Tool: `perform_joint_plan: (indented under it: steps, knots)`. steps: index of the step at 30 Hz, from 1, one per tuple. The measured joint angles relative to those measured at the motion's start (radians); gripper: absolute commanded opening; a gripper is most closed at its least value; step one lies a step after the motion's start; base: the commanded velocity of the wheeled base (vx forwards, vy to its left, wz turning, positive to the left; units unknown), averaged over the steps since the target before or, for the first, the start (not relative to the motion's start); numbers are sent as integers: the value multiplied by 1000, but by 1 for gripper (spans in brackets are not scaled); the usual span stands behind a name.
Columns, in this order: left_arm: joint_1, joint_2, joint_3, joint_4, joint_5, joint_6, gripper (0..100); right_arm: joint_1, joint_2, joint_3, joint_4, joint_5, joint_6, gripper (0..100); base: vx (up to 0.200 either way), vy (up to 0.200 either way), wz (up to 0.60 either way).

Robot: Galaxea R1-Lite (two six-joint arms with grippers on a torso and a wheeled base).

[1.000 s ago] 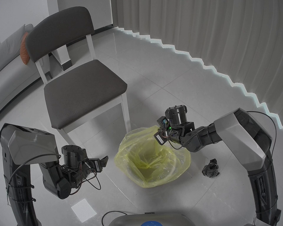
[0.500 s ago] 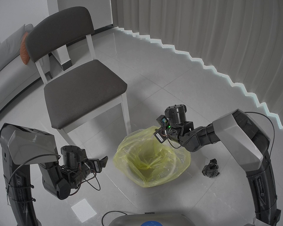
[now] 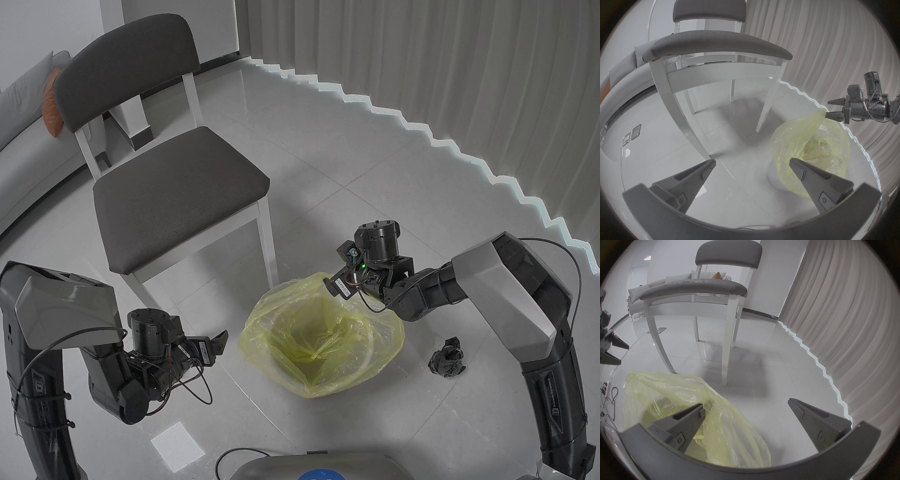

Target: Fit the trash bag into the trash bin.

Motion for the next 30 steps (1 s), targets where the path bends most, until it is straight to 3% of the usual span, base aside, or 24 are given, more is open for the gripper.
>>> perform_joint_plan:
  steps: [30]
  knots:
    - [2, 0, 24, -26, 0, -1, 100, -45, 64, -4, -22, 0, -3, 100, 0, 0, 0]
